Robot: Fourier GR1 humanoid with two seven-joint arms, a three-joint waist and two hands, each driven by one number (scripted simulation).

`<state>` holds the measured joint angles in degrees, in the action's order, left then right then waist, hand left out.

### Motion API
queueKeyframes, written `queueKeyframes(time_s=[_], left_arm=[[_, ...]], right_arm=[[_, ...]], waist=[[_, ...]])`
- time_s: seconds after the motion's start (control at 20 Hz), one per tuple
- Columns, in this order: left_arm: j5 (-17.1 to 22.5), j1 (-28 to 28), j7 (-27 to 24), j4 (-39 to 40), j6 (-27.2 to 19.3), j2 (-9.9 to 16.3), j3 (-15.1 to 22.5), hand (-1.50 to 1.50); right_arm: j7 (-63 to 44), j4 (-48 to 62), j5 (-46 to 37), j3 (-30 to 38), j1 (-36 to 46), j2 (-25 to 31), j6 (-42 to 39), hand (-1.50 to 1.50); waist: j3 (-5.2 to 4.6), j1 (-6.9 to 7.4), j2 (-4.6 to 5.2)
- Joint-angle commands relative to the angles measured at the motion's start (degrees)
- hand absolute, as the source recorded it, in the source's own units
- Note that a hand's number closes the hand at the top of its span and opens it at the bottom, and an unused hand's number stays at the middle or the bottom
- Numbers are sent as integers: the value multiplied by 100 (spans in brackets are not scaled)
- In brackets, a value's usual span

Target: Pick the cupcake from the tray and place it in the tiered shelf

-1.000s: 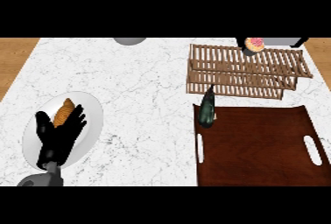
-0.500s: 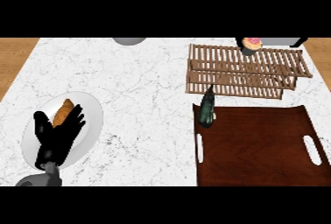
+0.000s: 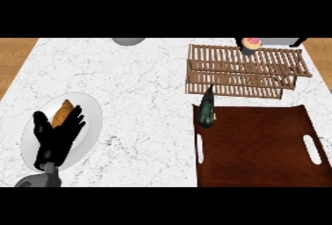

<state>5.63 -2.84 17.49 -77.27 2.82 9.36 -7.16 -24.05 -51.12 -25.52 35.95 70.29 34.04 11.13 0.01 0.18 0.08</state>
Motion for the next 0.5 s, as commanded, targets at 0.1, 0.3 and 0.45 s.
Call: queueKeyframes(time_s=[0.1, 0.3, 0.45], left_arm=[[14, 248, -65, -198, 7, -45, 8, 0], [-45, 5, 10, -106, -112, -66, -10, 0], [-57, -39, -47, 2, -45, -50, 4, 0]], right_arm=[[140, 75, 767, 790, -633, 938, -552, -150], [308, 51, 1273, 935, -1033, 1140, -1023, -150], [395, 458, 1519, 1085, -1099, 1804, -1540, -150]], waist=[[6, -32, -17], [3, -17, -10], [2, -10, 0]])
